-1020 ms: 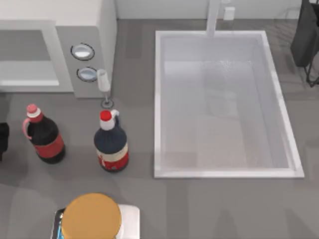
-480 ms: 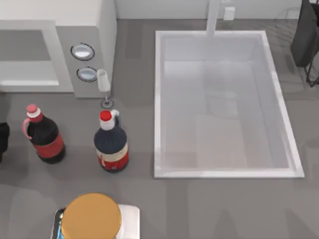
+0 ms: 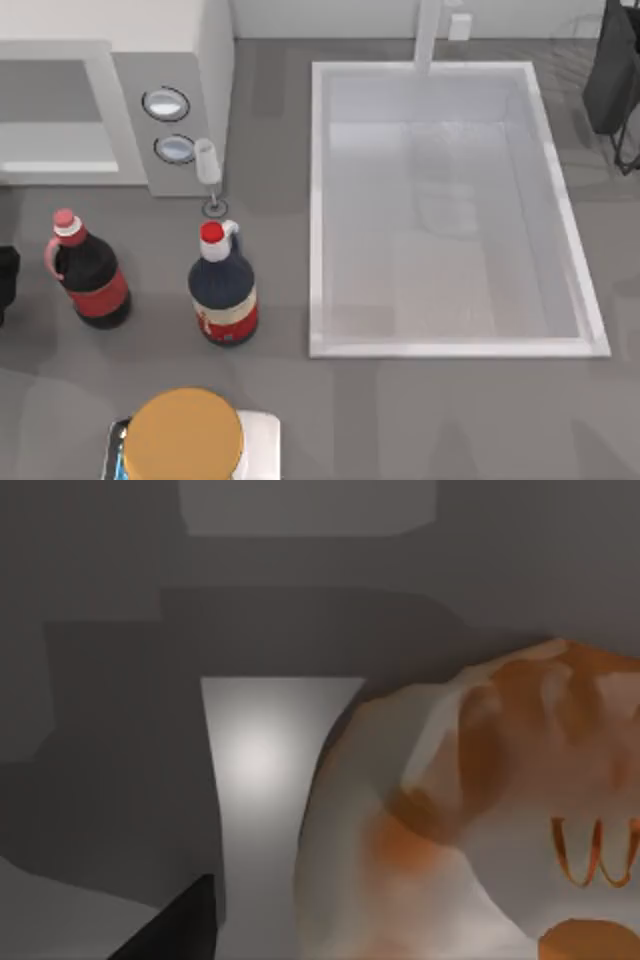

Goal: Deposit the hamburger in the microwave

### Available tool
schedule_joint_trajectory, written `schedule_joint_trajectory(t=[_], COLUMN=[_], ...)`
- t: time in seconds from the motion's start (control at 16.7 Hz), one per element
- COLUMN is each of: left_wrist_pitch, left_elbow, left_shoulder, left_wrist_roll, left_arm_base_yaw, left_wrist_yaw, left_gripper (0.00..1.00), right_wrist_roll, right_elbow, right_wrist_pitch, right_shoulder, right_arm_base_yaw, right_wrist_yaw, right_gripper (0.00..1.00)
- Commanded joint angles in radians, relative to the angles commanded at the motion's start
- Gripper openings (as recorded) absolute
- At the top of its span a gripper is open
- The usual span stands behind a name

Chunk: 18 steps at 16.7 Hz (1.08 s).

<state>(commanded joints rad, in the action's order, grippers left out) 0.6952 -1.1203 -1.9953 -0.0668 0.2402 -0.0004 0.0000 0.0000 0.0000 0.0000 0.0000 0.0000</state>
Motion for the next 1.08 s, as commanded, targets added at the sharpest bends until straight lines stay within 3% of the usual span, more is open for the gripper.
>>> schedule_joint_trajectory(t=[1.08], left_wrist_pitch=[0.329], left_elbow=[-0.161], left_shoulder=[0.156], left_wrist_roll=[-0.001], left_arm_base_yaw=[0.003], left_wrist_yaw=[0.002], left_gripper=[0.0], right_wrist_roll=[0.0], right_elbow=[0.0], right_wrist_pitch=[0.0], right_shoulder=[0.0], right_arm_base_yaw=[0.0], right_wrist_yaw=[0.0], right_gripper=[1.0])
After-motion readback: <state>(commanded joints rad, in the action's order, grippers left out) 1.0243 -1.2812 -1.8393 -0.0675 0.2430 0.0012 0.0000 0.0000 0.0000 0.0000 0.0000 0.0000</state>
